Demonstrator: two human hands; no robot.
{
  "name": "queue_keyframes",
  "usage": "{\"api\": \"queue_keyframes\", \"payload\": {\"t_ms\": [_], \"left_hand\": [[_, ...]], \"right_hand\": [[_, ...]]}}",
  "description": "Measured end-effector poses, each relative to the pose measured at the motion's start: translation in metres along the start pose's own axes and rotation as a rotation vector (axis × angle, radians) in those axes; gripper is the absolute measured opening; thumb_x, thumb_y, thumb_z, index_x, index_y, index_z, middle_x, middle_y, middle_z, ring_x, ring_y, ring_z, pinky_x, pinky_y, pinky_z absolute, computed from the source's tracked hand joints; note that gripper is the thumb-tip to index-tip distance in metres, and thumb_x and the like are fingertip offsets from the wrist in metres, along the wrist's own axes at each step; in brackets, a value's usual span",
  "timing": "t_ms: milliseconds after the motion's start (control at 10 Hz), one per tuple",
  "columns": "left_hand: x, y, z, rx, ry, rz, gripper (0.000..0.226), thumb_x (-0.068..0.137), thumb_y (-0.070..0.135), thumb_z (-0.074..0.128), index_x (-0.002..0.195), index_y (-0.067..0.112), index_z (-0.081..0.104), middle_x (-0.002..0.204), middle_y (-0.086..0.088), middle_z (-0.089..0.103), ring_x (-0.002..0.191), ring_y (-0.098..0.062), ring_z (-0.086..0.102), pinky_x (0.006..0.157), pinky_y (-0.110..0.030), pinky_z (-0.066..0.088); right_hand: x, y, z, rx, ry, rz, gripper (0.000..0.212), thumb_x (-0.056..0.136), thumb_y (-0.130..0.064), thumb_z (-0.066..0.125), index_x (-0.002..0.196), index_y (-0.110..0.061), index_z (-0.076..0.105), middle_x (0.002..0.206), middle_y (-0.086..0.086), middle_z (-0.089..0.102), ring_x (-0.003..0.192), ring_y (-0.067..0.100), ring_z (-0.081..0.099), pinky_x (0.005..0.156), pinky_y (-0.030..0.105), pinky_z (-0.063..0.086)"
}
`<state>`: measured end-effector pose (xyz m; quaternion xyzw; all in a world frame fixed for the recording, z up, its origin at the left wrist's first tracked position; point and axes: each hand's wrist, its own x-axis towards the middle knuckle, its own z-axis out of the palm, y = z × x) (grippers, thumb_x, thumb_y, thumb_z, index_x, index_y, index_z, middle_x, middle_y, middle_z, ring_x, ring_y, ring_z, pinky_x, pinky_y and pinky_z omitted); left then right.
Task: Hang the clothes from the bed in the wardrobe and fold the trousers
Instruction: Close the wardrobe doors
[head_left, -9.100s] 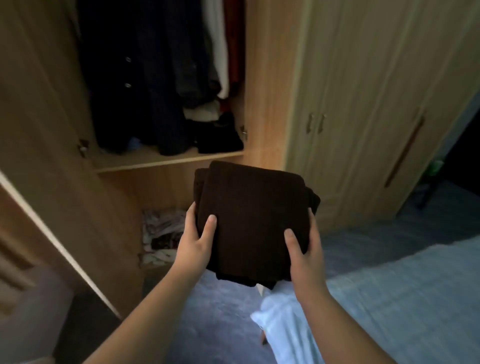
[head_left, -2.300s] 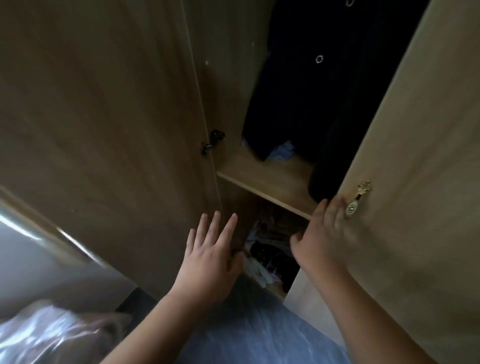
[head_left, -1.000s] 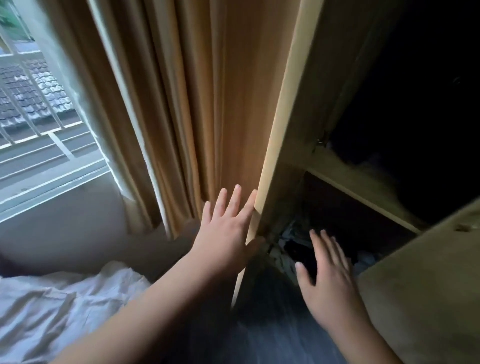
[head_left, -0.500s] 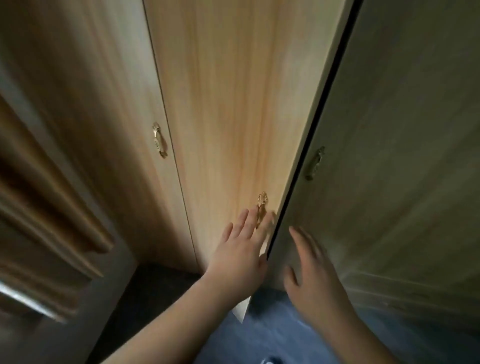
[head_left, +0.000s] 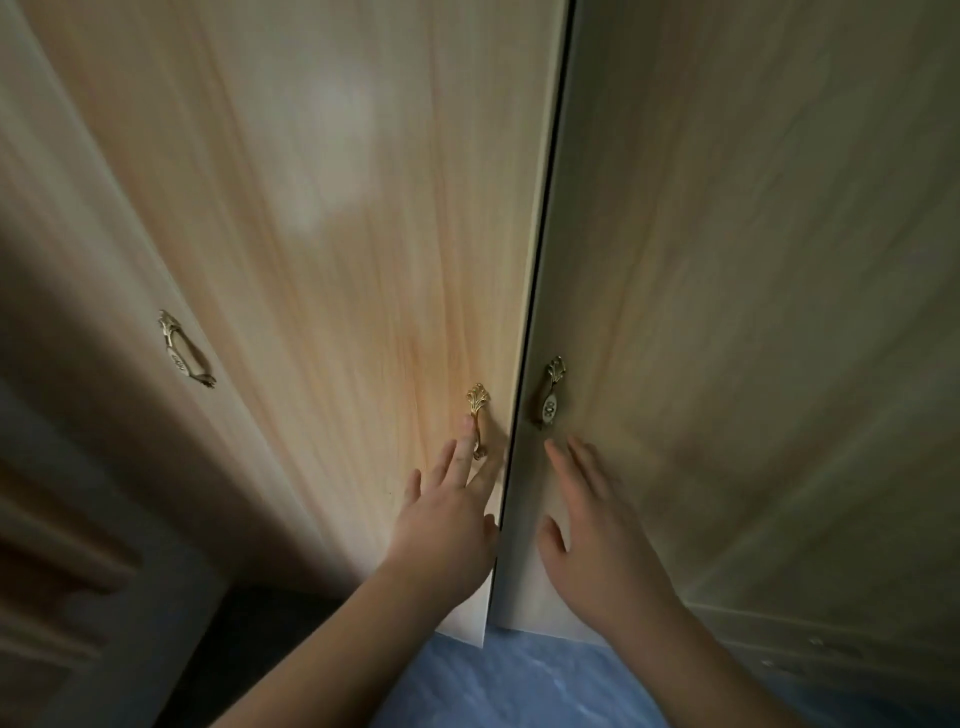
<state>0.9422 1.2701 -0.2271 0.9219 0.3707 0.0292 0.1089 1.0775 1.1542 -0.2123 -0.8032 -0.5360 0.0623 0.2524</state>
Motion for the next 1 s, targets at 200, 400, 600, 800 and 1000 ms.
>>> {"api": "queue_keyframes", "payload": {"t_ms": [200, 400, 600, 800, 1000], "left_hand": [[0.04, 0.01, -0.004, -0.032, -0.007, -0.034, 0.066, 0.098, 0.035, 0.042, 0.157, 0.038, 0.01, 0.161, 0.004, -0.034, 0.155, -0.02, 0.002, 0.12, -0.051, 0.023], [0.053, 0.022, -0.011, -0.08, 0.002, -0.085, 0.06, 0.098, 0.035, 0.045, 0.154, 0.041, 0.024, 0.162, 0.004, -0.032, 0.139, -0.024, 0.043, 0.109, -0.038, 0.038], [0.054, 0.025, -0.014, -0.107, -0.009, -0.124, 0.05, 0.098, 0.032, 0.045, 0.147, 0.041, 0.041, 0.162, 0.01, -0.03, 0.125, -0.02, 0.057, 0.093, -0.036, 0.053], [0.047, 0.015, -0.027, -0.085, 0.004, -0.075, 0.05, 0.099, 0.033, 0.045, 0.148, 0.041, 0.041, 0.164, 0.014, -0.023, 0.129, -0.018, 0.054, 0.095, -0.036, 0.053], [0.005, 0.015, -0.034, -0.003, -0.002, -0.032, 0.075, 0.099, 0.035, 0.043, 0.157, 0.041, -0.003, 0.165, 0.003, -0.023, 0.155, -0.025, -0.003, 0.121, -0.047, 0.025]], "right_hand": [[0.039, 0.02, 0.007, 0.014, -0.02, -0.115, 0.078, 0.093, -0.023, 0.056, 0.16, -0.027, 0.015, 0.169, -0.007, -0.004, 0.155, 0.01, -0.002, 0.124, 0.031, 0.014], [0.057, 0.03, 0.016, 0.01, -0.036, -0.169, 0.087, 0.09, -0.019, 0.06, 0.161, -0.022, 0.009, 0.169, -0.002, -0.009, 0.154, 0.01, -0.006, 0.123, 0.029, 0.01], [0.057, 0.032, 0.017, -0.055, -0.053, -0.169, 0.091, 0.09, -0.027, 0.058, 0.16, -0.023, 0.0, 0.168, 0.0, -0.009, 0.155, 0.019, 0.003, 0.124, 0.039, 0.016], [0.053, 0.026, 0.011, -0.114, -0.119, -0.133, 0.09, 0.094, -0.031, 0.052, 0.16, -0.027, -0.008, 0.164, -0.006, -0.026, 0.155, 0.019, -0.005, 0.123, 0.039, 0.007], [0.012, 0.011, -0.003, -0.182, -0.071, -0.062, 0.088, 0.096, -0.033, 0.048, 0.158, -0.031, -0.014, 0.168, -0.003, -0.014, 0.155, 0.024, -0.002, 0.125, 0.044, 0.015]]}}
